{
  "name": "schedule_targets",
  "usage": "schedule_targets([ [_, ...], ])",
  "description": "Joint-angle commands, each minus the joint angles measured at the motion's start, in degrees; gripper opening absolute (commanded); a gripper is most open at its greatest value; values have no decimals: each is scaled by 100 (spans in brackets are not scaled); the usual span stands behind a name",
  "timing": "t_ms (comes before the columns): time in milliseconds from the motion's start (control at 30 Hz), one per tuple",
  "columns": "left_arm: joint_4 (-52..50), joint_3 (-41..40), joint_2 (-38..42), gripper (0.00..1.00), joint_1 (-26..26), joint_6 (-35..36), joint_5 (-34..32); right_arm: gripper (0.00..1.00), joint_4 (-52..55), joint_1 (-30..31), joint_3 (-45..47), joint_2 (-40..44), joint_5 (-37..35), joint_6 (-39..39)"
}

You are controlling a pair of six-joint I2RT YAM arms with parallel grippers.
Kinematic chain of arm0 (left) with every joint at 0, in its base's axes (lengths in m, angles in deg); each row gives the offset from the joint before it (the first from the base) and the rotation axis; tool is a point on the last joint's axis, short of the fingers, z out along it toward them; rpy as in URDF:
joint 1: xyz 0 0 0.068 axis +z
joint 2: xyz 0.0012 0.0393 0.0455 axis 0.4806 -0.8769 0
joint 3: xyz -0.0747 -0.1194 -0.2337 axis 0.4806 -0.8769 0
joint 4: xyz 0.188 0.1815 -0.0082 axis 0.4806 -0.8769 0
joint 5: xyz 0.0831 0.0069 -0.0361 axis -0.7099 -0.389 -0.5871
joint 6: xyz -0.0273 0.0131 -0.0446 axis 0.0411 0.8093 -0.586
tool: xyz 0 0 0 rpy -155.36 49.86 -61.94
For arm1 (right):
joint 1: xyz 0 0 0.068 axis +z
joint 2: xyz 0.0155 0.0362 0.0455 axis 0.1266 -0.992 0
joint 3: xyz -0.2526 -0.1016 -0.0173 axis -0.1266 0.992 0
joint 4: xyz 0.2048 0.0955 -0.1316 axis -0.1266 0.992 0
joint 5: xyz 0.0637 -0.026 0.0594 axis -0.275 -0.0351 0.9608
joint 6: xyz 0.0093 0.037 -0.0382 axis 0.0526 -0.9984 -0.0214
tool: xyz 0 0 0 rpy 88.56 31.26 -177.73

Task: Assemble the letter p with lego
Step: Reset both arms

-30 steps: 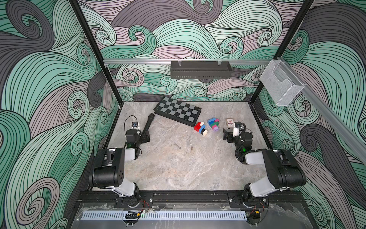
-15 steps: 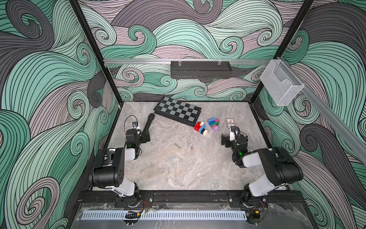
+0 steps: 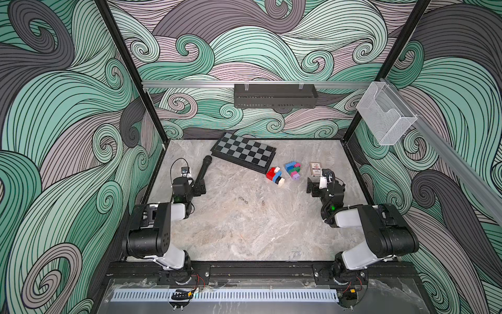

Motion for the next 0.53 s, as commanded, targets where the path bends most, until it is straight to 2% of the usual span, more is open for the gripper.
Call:
schedule_targets([
  [0,58,77,97,99,37,5,41,98,-205,46,-15,-6,76,60],
  [500,59,77,97,99,36,5,41,98,-31,-12,-110,-29,166,30],
])
